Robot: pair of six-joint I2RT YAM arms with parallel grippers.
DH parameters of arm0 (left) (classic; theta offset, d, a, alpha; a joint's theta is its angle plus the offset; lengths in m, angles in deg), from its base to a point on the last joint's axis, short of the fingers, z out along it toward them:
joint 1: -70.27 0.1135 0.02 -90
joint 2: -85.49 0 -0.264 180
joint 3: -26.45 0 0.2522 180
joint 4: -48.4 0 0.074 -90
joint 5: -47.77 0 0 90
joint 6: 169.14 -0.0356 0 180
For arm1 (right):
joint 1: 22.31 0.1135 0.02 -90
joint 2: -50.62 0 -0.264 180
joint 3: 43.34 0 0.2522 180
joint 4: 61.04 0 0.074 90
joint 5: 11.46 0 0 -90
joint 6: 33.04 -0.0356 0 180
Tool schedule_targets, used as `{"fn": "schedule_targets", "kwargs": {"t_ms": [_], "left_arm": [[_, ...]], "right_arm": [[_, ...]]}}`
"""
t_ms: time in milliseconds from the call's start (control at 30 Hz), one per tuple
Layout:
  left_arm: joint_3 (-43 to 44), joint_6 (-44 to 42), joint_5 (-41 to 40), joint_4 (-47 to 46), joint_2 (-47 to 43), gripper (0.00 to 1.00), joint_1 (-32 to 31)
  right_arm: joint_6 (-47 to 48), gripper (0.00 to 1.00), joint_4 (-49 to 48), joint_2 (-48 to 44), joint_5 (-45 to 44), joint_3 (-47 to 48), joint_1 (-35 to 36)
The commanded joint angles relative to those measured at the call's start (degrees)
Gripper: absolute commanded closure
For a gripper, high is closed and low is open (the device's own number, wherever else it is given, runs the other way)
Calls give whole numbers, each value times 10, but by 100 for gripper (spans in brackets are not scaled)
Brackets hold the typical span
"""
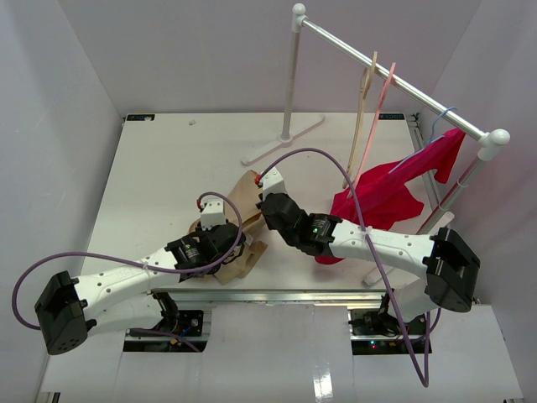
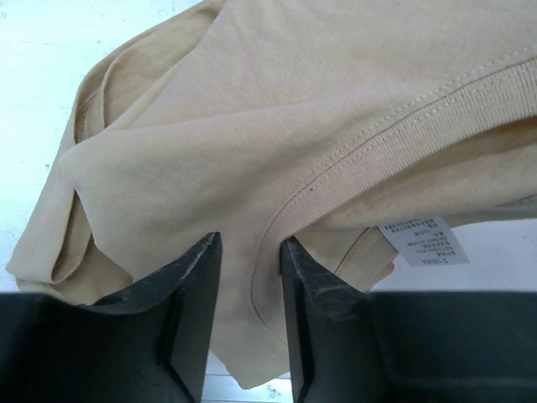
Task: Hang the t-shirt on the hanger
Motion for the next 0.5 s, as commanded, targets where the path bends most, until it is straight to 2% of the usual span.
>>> {"fn": "schedule_targets", "kwargs": {"t_ms": [0, 67, 267, 467], "left_arm": [[-1, -10, 15, -1, -3, 60, 2], [-2, -11, 14, -1, 8, 66, 2], [9, -10, 23, -2, 38, 98, 2], [18, 7, 14, 5, 29, 100, 1]], "right_arm": [[2, 92, -14, -23, -27, 17, 1], [2, 92, -13, -25, -27, 16, 1], [4, 92, -13, -29, -33, 10, 0], [-1, 92, -15, -28, -43, -4, -2]]}}
